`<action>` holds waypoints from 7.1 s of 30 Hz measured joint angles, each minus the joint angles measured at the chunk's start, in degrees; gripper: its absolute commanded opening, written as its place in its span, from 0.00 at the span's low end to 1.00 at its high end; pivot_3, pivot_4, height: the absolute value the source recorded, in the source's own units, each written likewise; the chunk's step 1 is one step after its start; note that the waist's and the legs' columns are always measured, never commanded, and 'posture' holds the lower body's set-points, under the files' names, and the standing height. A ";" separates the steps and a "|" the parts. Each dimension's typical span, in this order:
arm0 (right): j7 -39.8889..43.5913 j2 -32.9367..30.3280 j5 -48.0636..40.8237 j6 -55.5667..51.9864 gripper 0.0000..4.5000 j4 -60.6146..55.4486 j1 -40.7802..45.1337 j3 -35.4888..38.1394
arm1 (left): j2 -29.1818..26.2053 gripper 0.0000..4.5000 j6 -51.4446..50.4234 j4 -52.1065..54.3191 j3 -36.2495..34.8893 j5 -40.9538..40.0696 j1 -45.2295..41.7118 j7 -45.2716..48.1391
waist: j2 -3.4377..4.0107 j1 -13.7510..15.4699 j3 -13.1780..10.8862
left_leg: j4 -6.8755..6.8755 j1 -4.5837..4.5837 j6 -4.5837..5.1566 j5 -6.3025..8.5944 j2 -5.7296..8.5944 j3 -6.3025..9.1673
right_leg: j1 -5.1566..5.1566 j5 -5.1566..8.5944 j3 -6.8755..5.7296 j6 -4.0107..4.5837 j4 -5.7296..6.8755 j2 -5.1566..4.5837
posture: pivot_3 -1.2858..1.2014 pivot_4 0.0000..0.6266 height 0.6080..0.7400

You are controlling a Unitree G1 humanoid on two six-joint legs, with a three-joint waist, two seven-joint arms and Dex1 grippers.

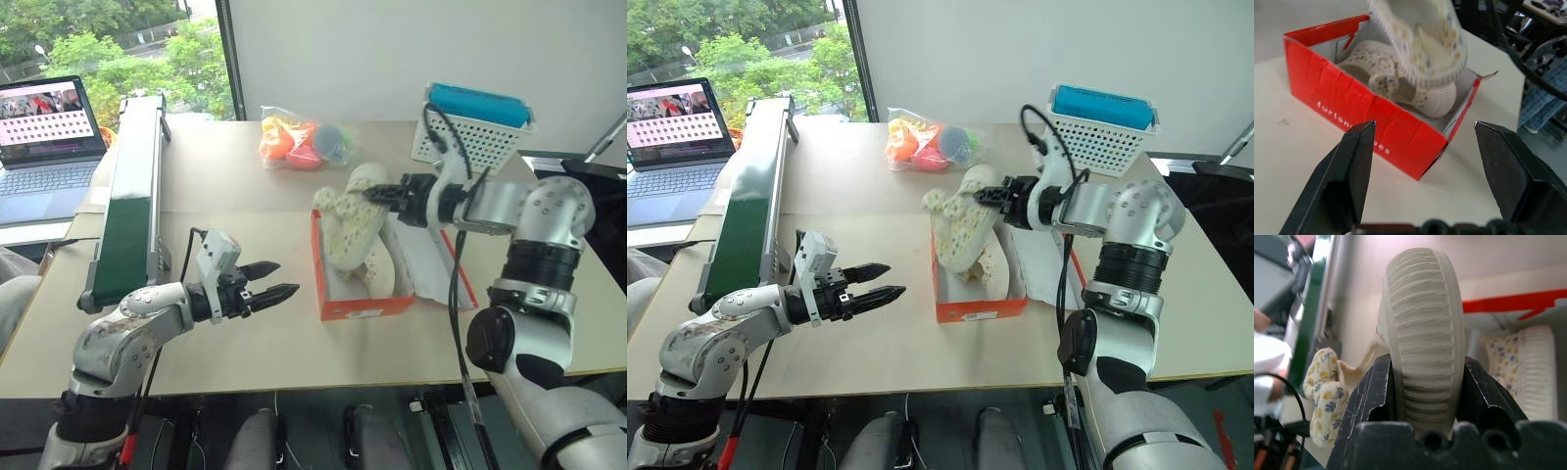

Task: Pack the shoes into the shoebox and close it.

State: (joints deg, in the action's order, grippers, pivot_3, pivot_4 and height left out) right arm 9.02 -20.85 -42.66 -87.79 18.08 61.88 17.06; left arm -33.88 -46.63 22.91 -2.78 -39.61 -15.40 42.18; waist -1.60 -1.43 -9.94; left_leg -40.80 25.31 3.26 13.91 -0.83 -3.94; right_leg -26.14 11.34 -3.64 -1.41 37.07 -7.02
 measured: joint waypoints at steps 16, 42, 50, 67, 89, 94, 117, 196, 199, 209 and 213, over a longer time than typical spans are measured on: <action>23.34 -7.33 18.12 17.62 0.41 9.70 1.26 -30.27 | 0.73 0.76 -0.07 1.49 1.04 -0.18 0.62 -2.62 | 0.00 0.48 0.00 | -0.01 0.00 0.00 0.00 0.00 -0.01 | 0.00 0.00 0.02 0.00 -0.01 -0.01 | 0.52 0.24 0.69; 39.79 -10.54 29.07 24.95 0.41 14.56 2.69 -36.54 | 0.40 0.76 -2.10 3.92 2.07 -1.04 2.14 -4.00 | 0.00 0.78 0.00 | -0.03 0.01 0.00 0.00 0.03 0.00 | 0.02 0.00 0.00 -0.01 -0.02 -0.06 | 0.52 0.24 0.69; 34.87 -5.27 35.11 27.60 0.41 7.63 -0.43 -40.17 | 0.11 0.76 -2.22 3.99 2.03 -0.99 2.14 -4.46 | -0.01 0.71 0.01 | -0.04 -0.02 -0.05 -0.03 0.01 0.01 | 0.03 0.00 0.00 0.00 0.02 -0.05 | 0.52 0.24 0.69; 19.17 6.90 40.49 30.46 0.41 12.24 -6.21 -33.22 | -0.31 0.76 -2.22 4.00 1.98 -0.96 2.11 -5.37 | -0.17 0.62 0.21 | 0.07 -0.92 -0.06 0.00 0.01 0.06 | 0.96 0.05 -0.09 0.00 -0.12 -0.04 | 0.52 0.24 0.69; 19.05 -0.83 26.94 10.00 0.99 -12.69 -5.95 -13.12 | -0.61 0.77 0.18 2.97 3.99 2.23 1.57 -3.06 | 0.07 0.86 0.01 | 0.10 -0.65 -0.02 0.04 0.02 0.12 | 0.78 0.10 -0.14 -0.02 -0.18 -0.06 | 0.52 0.24 0.69; 21.33 -7.73 21.84 5.53 0.78 -23.62 -8.07 -6.18 | -0.62 0.77 0.55 2.25 4.73 3.38 0.67 -1.85 | 0.07 1.11 -0.01 | 0.10 -0.65 0.02 0.07 0.01 0.13 | 0.82 0.10 -0.19 -0.04 -0.28 -0.06 | 0.52 0.24 0.69; 13.77 -14.95 15.00 -4.29 0.01 -39.79 -46.65 6.53 | 1.71 0.77 4.02 -4.78 10.48 6.84 -5.31 4.83 | 0.11 2.24 -0.06 | 0.08 -0.55 0.17 0.16 0.01 0.12 | 0.90 0.21 -0.09 -0.16 -0.58 -0.13 | 0.52 0.24 0.69; 21.06 -6.55 24.68 33.87 0.01 -12.40 -17.53 -31.68 | 3.04 0.77 4.24 -5.74 9.60 9.30 -6.39 0.99 | 0.71 0.92 -0.58 | 0.00 -0.74 0.19 0.16 0.04 0.12 | 1.02 0.23 -0.11 -0.21 -0.36 -0.13 | 0.52 0.24 0.69; 20.98 -6.01 28.04 35.24 0.01 -11.11 -17.31 -33.88 | 4.16 0.77 4.23 -4.69 8.81 9.31 -5.76 -1.37 | 0.56 0.87 -0.38 | 0.05 -1.02 0.18 0.17 0.00 0.13 | 1.22 0.29 -0.11 -0.29 -0.37 -0.11 | 0.52 0.24 0.69; 21.37 -3.08 30.55 36.86 0.01 -8.85 -17.76 -31.67 | 7.81 0.77 4.18 -3.25 7.40 10.10 -4.20 -8.58 | 0.02 0.77 0.35 | 0.12 -1.52 0.07 0.24 -0.04 0.23 | 1.71 0.49 -0.13 -0.53 -0.47 -0.13 | 0.52 0.24 0.69; 22.11 -2.61 22.28 32.22 0.01 -17.21 -20.51 -19.44 | 9.98 0.77 4.40 -3.53 4.07 10.61 -3.97 -13.17 | 0.10 0.99 0.21 | 0.12 -0.61 0.05 0.20 0.02 0.20 | 0.81 0.21 -0.07 -0.10 -0.30 -0.15 | 0.52 0.24 0.69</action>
State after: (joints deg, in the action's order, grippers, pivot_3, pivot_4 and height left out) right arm 31.13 -23.47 -20.39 -55.56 0.87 41.37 -2.38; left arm -23.91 -42.23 19.38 1.29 -29.00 -19.37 29.01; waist -1.50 -0.44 -9.73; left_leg -40.68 24.70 3.31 14.11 -0.81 -3.74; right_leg -25.33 11.55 -3.71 -1.52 36.77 -7.17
